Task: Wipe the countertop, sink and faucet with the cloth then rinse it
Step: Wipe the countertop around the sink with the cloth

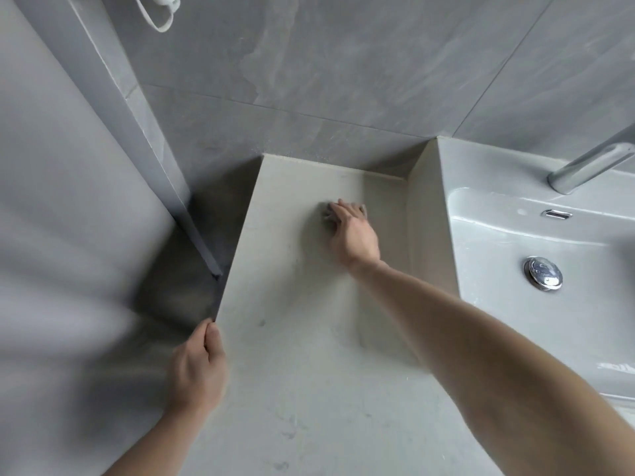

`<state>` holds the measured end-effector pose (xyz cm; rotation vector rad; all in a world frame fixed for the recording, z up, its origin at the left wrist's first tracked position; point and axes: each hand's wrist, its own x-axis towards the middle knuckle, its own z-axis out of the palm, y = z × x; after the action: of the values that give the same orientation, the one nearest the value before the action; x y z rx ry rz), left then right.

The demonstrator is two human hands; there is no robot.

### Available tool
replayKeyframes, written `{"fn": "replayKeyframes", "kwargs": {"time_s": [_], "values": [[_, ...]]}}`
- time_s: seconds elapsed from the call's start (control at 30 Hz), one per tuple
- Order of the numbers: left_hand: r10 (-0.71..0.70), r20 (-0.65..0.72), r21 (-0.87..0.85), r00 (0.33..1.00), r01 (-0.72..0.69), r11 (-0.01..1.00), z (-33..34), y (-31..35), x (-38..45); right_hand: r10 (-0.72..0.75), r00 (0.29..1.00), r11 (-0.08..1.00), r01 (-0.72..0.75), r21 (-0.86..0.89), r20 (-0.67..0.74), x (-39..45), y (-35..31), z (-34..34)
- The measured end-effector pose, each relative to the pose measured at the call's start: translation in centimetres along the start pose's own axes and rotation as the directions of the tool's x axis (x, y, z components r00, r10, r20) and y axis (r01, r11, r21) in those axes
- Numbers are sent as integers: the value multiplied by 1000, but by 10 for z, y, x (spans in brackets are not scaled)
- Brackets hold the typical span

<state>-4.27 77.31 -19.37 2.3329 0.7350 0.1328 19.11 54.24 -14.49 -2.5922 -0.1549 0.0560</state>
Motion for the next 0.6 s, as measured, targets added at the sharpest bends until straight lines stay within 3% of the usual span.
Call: {"fn": "replayKeyframes", "kwargs": {"time_s": [0.13, 0.3, 0.47, 0.6], "values": [[3, -8, -14, 1000, -3, 1000, 0, 0, 1, 193, 979, 972, -201, -125, -70, 6, 52, -19], [37, -36, -5, 999, -37, 999, -1, 2, -2, 243, 931, 952, -282, -115, -274, -51, 54, 8], [32, -30, -2, 999, -32, 999, -3, 3, -2, 210, 959, 971, -228, -76, -191, -121, 46, 9], [30, -25, 2, 999, -30, 1000, -5, 4, -2, 89, 985, 996, -93, -18, -147, -216, 40, 10]]}}
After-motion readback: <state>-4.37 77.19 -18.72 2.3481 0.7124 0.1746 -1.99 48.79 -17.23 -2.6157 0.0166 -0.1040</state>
